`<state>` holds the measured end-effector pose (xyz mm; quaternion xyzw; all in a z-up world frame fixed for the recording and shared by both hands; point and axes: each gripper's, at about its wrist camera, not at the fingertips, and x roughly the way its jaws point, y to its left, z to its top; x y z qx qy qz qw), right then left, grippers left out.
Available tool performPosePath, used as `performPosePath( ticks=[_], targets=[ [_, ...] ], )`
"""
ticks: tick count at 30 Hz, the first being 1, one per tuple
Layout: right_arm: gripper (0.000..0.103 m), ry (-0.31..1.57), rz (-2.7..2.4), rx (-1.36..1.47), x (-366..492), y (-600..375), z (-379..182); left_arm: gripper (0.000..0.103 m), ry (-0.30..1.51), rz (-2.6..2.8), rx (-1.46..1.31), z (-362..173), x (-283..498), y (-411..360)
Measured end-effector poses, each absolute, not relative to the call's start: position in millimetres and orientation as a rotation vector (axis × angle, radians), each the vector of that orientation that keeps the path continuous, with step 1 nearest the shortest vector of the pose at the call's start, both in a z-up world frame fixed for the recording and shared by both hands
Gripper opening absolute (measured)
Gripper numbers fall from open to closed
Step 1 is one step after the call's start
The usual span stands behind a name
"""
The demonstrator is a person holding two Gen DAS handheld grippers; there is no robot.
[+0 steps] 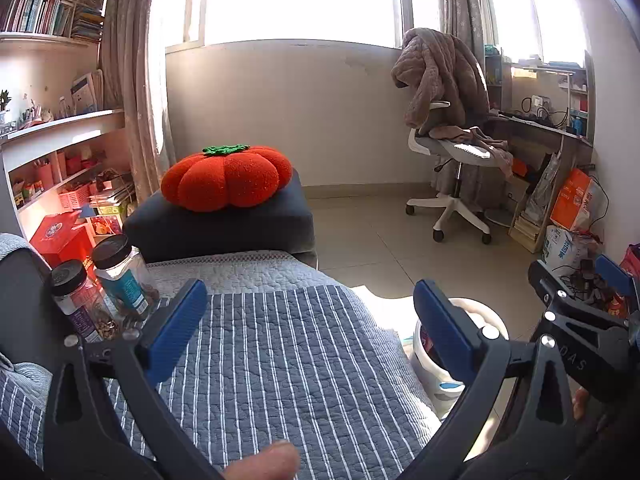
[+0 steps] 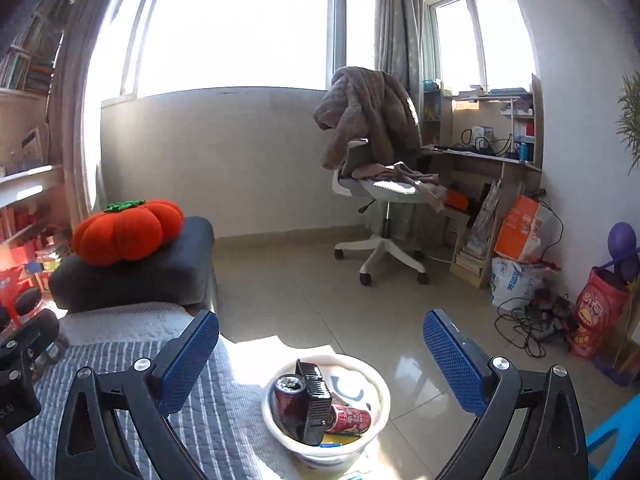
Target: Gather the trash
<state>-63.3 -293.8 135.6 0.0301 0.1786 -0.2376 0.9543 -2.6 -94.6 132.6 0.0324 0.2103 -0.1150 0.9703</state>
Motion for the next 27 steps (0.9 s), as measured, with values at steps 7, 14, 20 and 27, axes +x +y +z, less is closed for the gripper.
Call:
performPosePath(
  ticks=[7, 14, 20, 27],
  targets=[
    [0.103, 0.459, -0.426, 0.102, -78.6, -262.1, 81.6, 0.102, 0.417, -0.16, 0.138, 93.6, -17.9, -74.6],
    [0.103, 0.459, -0.44, 0.085, -85.4, -244.4, 61.8, 0.102, 0.594, -0.194, 0.083, 45.7, -12.5, -52.4],
    [0.103, 0.498, -0.447, 0.064, -78.6, -240.1, 48.8, 0.102, 0.64, -0.224, 0.088, 37.4, -12.7, -59.0],
    [0.103, 0.495, -0.433, 0.035, -77.0, -234.9, 46.1, 0.102, 0.662, -0.225, 0.082, 30.3, -14.6, -56.7]
  ],
)
